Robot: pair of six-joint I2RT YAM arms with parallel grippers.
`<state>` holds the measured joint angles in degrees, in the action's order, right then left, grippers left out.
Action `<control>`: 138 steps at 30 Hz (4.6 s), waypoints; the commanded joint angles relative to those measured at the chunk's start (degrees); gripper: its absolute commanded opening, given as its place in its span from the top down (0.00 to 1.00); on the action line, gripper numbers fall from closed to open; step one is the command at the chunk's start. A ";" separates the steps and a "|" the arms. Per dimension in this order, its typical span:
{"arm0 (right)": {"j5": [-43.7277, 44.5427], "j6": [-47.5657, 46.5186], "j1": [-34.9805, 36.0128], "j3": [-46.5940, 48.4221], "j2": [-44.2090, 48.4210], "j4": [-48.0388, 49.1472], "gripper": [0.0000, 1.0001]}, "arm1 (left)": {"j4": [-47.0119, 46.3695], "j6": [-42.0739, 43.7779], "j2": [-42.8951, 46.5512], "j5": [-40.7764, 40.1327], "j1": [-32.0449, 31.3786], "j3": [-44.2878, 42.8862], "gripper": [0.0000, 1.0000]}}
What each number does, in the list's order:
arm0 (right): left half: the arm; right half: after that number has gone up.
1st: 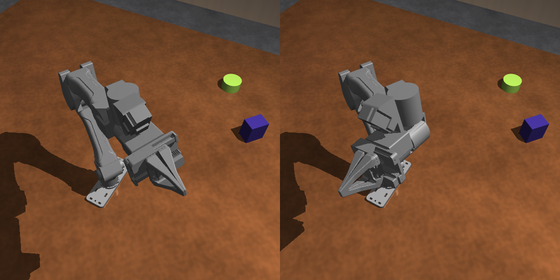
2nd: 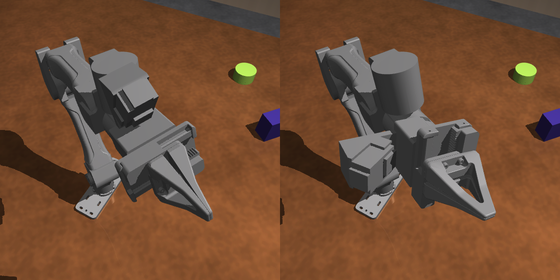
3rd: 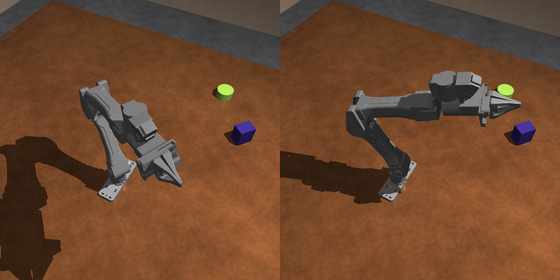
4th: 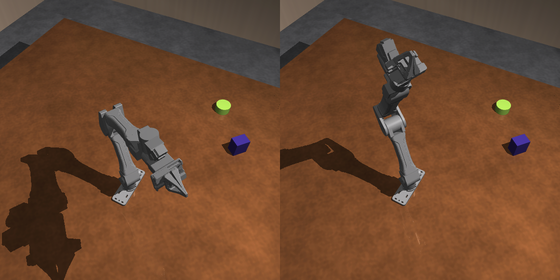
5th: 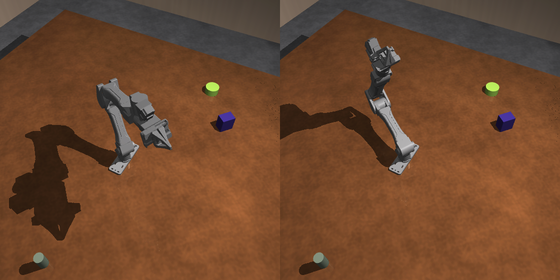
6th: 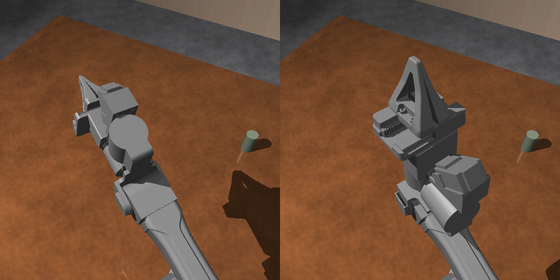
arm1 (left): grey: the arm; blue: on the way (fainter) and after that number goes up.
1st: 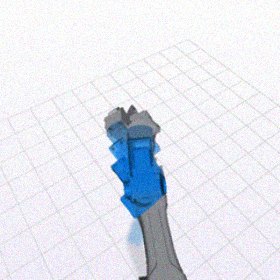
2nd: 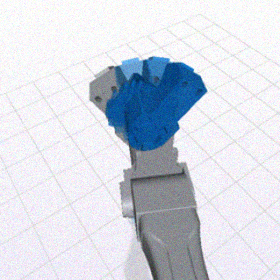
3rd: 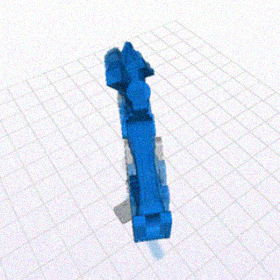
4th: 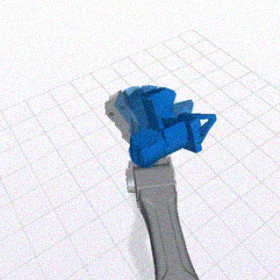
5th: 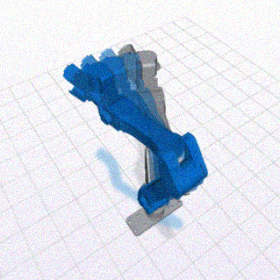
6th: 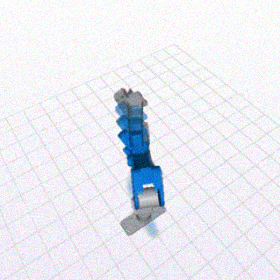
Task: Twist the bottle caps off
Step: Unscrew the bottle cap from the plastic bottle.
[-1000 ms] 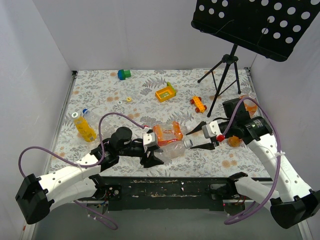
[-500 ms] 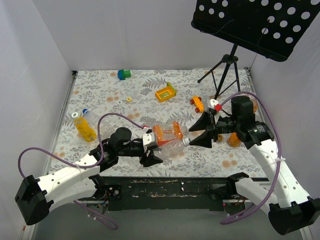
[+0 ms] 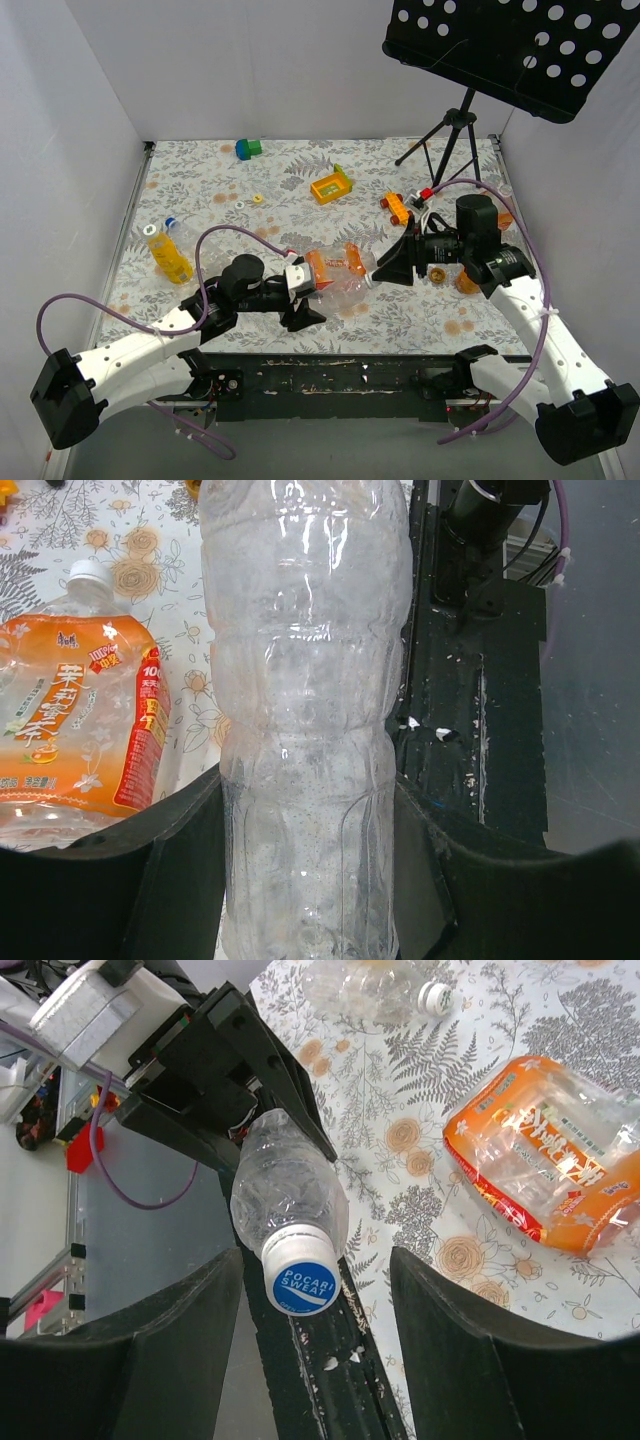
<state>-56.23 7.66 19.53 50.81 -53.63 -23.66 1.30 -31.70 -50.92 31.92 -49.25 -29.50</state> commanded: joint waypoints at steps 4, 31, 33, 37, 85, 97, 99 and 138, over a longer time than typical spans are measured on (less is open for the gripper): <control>-0.90 1.92 0.86 -0.45 -1.13 0.99 0.36 | -3.14 0.68 -0.06 -2.04 -0.23 -0.39 1.00; -3.13 -106.18 2.79 14.33 -9.67 -45.91 0.99 | -1.65 1.64 0.91 8.77 -0.23 0.84 1.00; -1.08 -103.92 2.80 13.53 -7.99 -40.26 0.99 | -1.65 1.99 0.82 8.51 -0.23 0.49 1.00; -3.97 -104.25 2.80 12.74 -5.79 -38.74 0.99 | 2.30 2.96 0.91 7.54 -0.23 -1.00 1.00; -5.74 -24.13 -0.28 2.63 6.52 -10.53 0.37 | -0.33 1.38 1.61 4.20 -0.23 0.67 1.00; -3.89 -5.91 -0.11 -3.34 4.14 -3.41 0.30 | -0.86 0.77 1.52 3.59 -0.23 0.84 1.00; -3.80 -5.38 -0.02 -3.52 4.14 -3.06 0.32 | -0.95 0.85 1.43 3.50 -0.23 0.93 1.00; -5.03 -106.62 0.95 15.11 -0.42 -41.11 0.99 | -1.65 -0.38 3.72 5.34 -0.23 2.25 1.00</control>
<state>-64.40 -88.05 21.32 64.03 -55.99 -65.84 -4.25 -32.38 -48.84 36.23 -49.63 -28.05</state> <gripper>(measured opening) 0.352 0.520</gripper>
